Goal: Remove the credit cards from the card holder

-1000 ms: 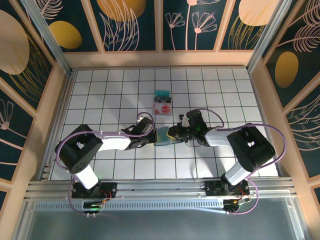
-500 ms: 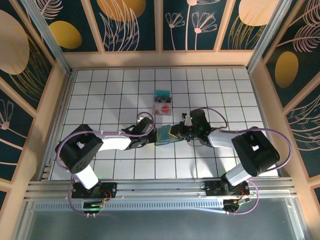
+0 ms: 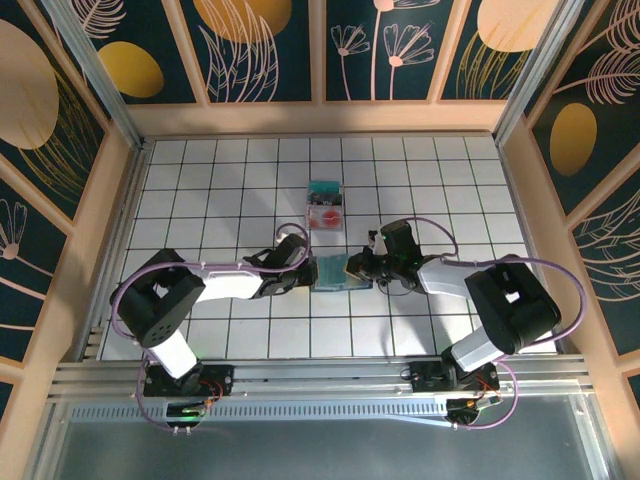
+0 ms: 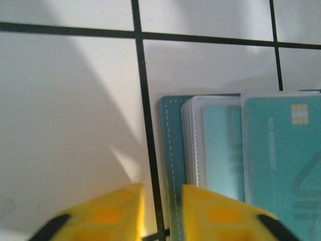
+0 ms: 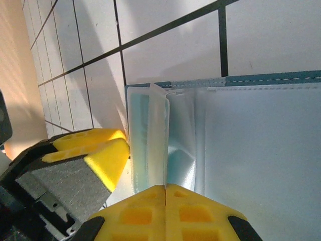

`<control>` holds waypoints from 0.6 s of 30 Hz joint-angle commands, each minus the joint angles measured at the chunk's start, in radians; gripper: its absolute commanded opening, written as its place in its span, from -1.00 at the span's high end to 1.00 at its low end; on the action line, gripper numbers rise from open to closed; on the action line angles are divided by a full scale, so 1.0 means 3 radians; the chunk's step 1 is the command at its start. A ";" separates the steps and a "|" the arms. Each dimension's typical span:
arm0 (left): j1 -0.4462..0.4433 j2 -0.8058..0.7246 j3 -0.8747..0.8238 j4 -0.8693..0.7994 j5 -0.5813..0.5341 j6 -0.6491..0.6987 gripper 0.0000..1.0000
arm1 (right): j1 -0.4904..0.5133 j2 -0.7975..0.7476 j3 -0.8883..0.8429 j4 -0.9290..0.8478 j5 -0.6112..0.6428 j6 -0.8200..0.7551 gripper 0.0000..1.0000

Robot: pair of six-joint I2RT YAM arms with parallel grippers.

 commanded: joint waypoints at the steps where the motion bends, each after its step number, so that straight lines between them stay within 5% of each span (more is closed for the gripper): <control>1: -0.0018 -0.0222 0.0111 -0.0251 -0.0011 0.0087 0.20 | -0.0008 0.0041 0.0050 -0.0002 0.0014 -0.0063 0.89; 5: -0.0060 -0.0277 0.0243 -0.0382 -0.0222 0.0169 -0.45 | -0.0008 0.0029 0.0052 0.0004 -0.0013 -0.0061 0.89; 8: -0.0084 -0.0131 0.0350 -0.0484 -0.0297 0.0235 -0.70 | -0.0008 0.0021 0.0050 0.0019 -0.0027 -0.0060 0.89; 15: -0.0238 0.0314 0.0615 -0.0638 -0.0431 0.0302 -0.78 | -0.0008 0.0021 0.0033 0.0058 -0.0050 -0.0052 0.89; 18: -0.0241 0.0393 0.0639 -0.0673 -0.0425 0.0296 -0.62 | -0.0012 0.0024 0.0007 0.0116 -0.0073 -0.0036 0.87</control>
